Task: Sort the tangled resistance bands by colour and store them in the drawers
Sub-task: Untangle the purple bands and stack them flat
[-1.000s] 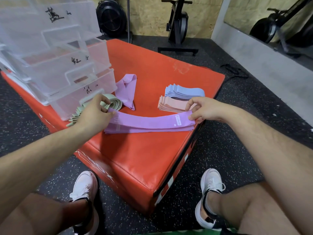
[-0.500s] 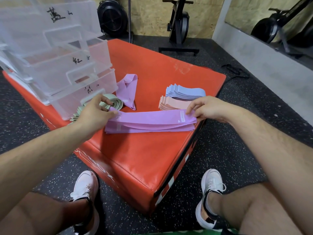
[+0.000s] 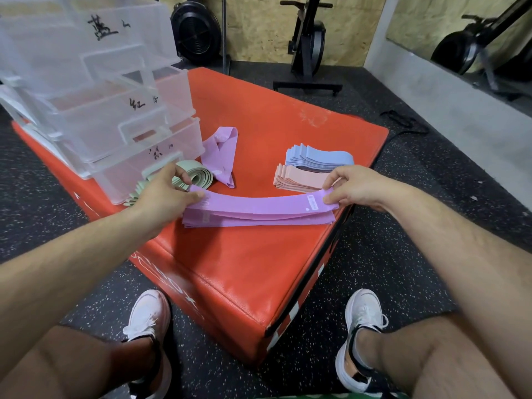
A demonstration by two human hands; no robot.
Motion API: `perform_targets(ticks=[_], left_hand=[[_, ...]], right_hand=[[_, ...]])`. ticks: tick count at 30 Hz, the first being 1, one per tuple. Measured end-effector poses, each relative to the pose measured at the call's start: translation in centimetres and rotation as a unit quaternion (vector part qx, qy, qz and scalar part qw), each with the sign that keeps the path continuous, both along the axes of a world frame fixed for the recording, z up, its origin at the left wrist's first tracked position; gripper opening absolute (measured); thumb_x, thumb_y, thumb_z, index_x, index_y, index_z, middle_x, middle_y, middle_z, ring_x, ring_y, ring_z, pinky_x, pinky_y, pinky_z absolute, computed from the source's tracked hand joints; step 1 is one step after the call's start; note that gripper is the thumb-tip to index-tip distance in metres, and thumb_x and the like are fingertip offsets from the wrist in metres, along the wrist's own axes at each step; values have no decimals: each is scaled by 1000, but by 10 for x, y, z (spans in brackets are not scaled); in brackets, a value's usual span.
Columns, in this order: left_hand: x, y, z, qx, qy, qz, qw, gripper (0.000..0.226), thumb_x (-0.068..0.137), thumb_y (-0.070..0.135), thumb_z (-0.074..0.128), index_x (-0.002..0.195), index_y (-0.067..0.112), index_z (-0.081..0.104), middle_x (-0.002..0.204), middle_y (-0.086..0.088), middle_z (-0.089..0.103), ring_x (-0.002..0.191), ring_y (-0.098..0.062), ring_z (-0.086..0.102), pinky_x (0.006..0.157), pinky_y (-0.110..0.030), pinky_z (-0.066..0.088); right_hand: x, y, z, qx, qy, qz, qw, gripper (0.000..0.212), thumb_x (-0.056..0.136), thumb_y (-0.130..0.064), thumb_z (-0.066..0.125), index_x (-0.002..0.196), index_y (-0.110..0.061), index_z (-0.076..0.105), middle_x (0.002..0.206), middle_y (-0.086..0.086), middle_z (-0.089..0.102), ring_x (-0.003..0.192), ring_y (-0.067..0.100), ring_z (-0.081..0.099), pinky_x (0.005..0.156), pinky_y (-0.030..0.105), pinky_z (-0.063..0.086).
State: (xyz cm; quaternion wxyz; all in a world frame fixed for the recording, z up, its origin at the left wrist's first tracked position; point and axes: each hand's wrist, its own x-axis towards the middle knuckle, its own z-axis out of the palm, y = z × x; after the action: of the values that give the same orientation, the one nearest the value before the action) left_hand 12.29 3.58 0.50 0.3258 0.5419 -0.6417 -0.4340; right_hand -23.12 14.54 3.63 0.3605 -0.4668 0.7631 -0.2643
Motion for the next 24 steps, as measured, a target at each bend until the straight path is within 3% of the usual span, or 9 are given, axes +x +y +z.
perform_targets(ticks=[4, 11, 17, 21, 24], left_hand=[[0, -2, -2, 0, -4, 1, 1000, 38, 76, 20, 84, 83, 26, 47, 66, -5, 49, 43, -16, 38, 48, -25, 33], [-1, -3, -5, -4, -30, 10, 999, 43, 74, 22, 86, 85, 23, 44, 61, -4, 48, 44, -18, 41, 51, -29, 37], [4, 0, -9, -80, -176, -13, 981, 44, 73, 32, 85, 88, 19, 45, 67, -7, 55, 58, -26, 50, 57, -34, 40], [-1, 10, -9, -172, -251, -73, 950, 37, 78, 22, 81, 87, 14, 46, 69, -8, 54, 61, -24, 46, 54, -32, 33], [-3, 11, -14, -185, -270, -97, 940, 35, 78, 22, 80, 84, 16, 47, 72, -7, 52, 65, -24, 47, 53, -33, 29]], right_hand=[[-1, 1, 3, 0, -26, -9, 1000, 35, 76, 10, 78, 102, -8, 63, 54, -2, 59, 50, 14, 60, 58, 29, 52], [6, 2, 9, -2, -55, -23, 998, 38, 77, 14, 76, 106, -7, 61, 83, 14, 66, 72, 22, 71, 63, 31, 60], [6, 1, -3, 19, 26, 11, 999, 31, 79, 11, 75, 98, -11, 67, 72, 6, 62, 68, 20, 65, 78, 40, 61], [12, 2, -7, 28, 60, 37, 997, 24, 82, 12, 68, 94, -8, 70, 66, 3, 59, 53, 11, 60, 59, 25, 55], [17, 0, -9, 33, 91, 40, 994, 23, 83, 11, 64, 87, -9, 75, 76, 6, 69, 55, 11, 62, 53, 19, 50]])
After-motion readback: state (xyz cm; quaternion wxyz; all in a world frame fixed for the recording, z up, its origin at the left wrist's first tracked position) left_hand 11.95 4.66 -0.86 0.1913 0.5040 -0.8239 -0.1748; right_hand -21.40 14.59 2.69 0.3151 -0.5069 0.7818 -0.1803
